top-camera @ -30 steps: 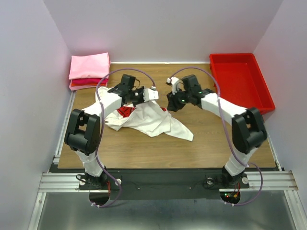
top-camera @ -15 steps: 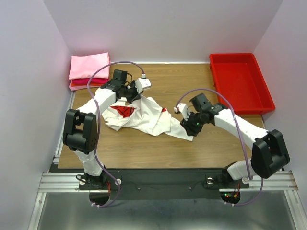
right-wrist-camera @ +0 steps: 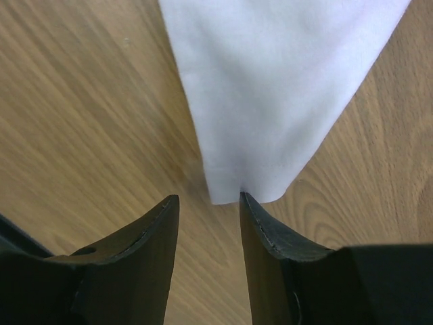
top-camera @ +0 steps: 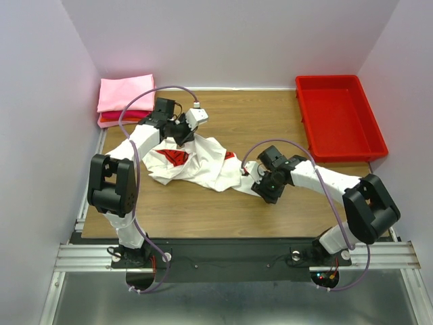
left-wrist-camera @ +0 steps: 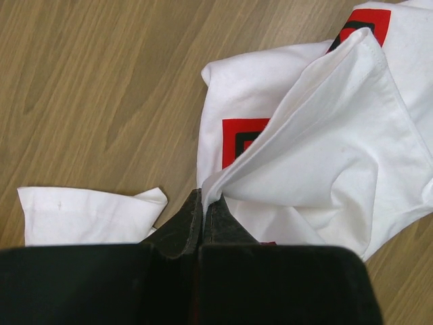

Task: Fold and stack the t-shirts
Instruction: Flatten the tshirt out, then fold the tshirt

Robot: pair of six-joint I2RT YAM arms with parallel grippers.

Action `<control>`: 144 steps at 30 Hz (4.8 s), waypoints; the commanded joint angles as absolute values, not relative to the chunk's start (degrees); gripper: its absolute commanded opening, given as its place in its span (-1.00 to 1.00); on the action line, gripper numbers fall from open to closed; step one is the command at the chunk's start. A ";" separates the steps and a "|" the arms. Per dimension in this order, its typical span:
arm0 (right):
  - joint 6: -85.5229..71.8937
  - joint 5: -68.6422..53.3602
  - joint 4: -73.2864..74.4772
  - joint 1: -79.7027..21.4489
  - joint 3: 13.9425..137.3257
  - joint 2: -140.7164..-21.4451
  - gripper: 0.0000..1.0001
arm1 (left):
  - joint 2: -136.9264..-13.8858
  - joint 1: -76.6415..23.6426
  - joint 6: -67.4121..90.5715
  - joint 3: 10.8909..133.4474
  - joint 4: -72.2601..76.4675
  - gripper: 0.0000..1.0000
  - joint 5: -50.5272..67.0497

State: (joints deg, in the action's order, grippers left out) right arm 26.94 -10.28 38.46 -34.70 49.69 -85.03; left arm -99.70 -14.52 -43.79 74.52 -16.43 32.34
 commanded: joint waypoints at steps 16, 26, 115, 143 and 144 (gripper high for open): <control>23.56 -0.36 28.56 -36.47 46.57 -86.41 -0.99 | -95.01 -11.08 -41.58 76.80 -19.33 -1.00 34.98; 25.05 4.04 37.70 -33.23 60.70 -75.94 -0.99 | -88.60 -1.68 -35.16 89.81 -23.47 -1.00 33.57; 44.12 -1.41 2.46 -14.59 80.67 -105.99 -0.99 | -90.23 7.74 -38.77 65.37 5.54 -1.00 11.61; 45.26 0.35 0.70 -12.05 85.17 -109.69 -0.99 | -77.71 3.52 -37.35 66.37 -14.84 -1.00 8.69; 45.44 0.35 0.70 -11.78 84.73 -109.25 -0.99 | -76.30 3.34 -37.61 65.40 -17.64 -1.00 9.57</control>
